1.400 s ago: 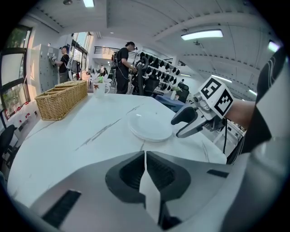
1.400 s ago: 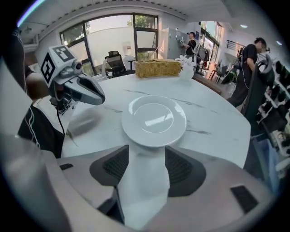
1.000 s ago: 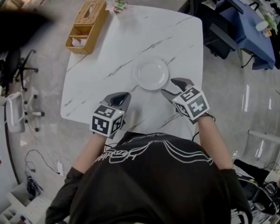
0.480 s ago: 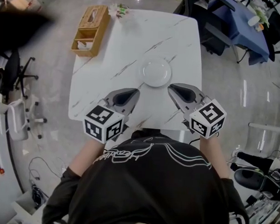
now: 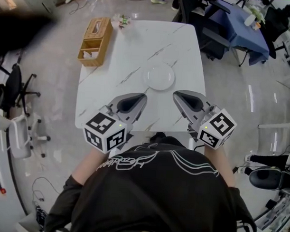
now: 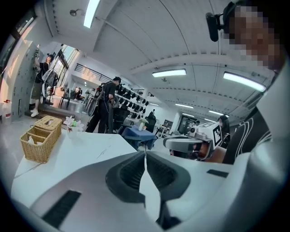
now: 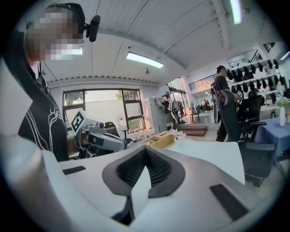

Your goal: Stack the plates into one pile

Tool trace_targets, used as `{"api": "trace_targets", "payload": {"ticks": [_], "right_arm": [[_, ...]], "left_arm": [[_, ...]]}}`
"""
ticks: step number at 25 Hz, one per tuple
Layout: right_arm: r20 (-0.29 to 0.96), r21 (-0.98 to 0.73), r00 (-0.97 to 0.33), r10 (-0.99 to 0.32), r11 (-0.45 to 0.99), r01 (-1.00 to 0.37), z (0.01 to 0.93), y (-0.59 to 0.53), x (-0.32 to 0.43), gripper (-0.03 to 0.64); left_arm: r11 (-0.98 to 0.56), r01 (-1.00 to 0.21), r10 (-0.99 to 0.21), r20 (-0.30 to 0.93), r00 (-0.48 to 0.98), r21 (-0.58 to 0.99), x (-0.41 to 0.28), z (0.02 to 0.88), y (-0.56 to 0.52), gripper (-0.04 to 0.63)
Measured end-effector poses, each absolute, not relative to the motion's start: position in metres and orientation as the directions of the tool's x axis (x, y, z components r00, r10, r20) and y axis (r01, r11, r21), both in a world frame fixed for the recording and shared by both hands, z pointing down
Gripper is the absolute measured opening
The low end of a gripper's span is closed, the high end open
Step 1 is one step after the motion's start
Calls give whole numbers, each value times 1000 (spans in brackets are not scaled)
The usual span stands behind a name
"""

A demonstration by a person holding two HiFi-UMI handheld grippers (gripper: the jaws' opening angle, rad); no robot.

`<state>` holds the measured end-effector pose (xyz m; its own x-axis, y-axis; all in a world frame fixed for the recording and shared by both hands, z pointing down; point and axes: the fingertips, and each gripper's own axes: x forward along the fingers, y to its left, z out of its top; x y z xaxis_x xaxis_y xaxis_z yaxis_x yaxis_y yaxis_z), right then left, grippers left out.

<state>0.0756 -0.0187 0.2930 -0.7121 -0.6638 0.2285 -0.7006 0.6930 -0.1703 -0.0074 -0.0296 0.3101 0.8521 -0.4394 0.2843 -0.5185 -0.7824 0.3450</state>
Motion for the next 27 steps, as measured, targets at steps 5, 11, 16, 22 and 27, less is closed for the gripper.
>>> {"api": "trace_targets", "payload": {"ticks": [5,11,16,22,27], "right_arm": [[200,-189,-709,-677,683,-705,290,-4,73,26],[213,-220,-704,-677,669,-710,309,1,72,26],[228,-218,-691,-686,655,-723,319,5,76,26],[228,-226,-681,-696,643,-732,321,6,83,26],[230,-234,-684,-693,643,-730,332,2,83,26]], "left_arm": [[-802,-496,-427,261,866,332,-10,304,-18,32],[-797,-492,-411,281,867,350,-10,323,-13,32],[-797,-487,-404,286,869,356,-6,330,-11,32],[-794,-491,-400,300,866,358,-3,333,-9,32],[-785,-499,-401,313,861,366,-2,344,-14,32]]}}
